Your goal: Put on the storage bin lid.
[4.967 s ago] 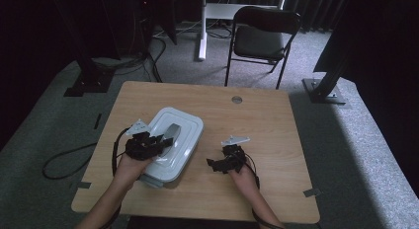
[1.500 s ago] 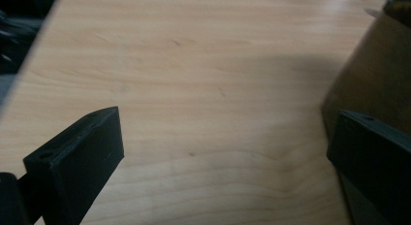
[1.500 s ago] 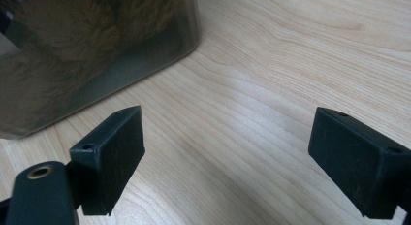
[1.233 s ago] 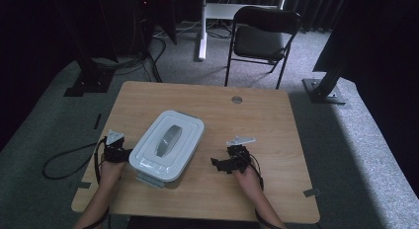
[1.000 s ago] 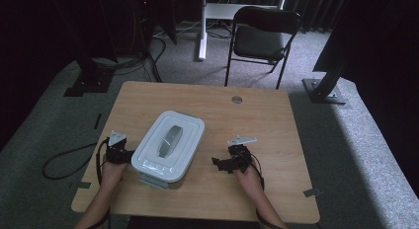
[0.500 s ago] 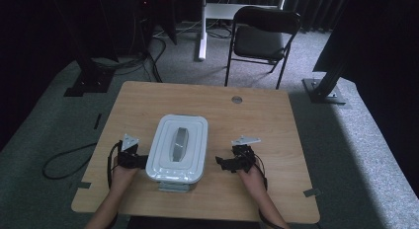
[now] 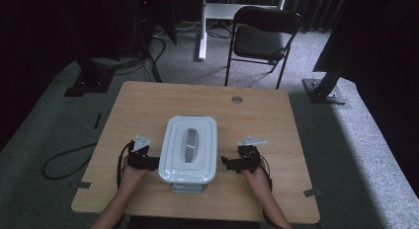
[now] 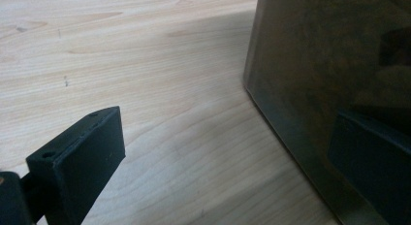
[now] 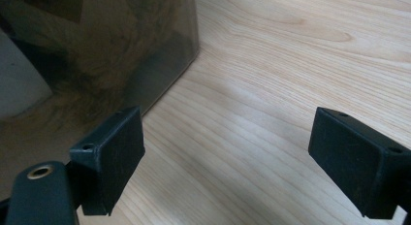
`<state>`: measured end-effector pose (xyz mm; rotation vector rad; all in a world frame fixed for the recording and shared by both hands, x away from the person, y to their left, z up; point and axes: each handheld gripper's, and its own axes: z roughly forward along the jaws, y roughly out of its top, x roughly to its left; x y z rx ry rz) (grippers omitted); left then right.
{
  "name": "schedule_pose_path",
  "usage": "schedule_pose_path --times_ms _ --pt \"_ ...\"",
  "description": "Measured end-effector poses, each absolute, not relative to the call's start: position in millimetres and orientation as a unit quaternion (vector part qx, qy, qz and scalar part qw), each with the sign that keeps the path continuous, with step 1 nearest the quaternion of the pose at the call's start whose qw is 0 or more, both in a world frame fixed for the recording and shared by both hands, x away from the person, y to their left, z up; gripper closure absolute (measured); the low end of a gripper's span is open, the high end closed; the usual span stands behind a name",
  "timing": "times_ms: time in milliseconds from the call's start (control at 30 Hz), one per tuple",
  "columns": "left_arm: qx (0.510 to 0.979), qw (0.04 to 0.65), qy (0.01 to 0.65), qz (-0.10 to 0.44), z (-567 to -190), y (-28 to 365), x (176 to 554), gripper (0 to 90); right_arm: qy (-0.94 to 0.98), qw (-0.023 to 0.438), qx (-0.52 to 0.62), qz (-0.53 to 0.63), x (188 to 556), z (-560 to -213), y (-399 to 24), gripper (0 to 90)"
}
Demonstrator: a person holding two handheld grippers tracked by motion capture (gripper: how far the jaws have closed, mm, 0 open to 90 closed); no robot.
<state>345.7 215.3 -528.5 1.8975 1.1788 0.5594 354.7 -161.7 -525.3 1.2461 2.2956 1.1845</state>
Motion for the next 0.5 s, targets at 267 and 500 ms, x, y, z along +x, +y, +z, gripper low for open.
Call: schedule_pose_path --times_ms 267,500 --pt "0.751 0.406 0.467 0.229 -529.0 217.3 345.9 1.2 0.787 0.157 0.438 0.405 353.4 -527.5 -170.4 11.4" --pt "0.743 0.414 0.473 0.231 -526.8 226.1 344.5 1.2 0.784 0.175 0.438 0.404 352.1 -528.7 -173.2 11.3"
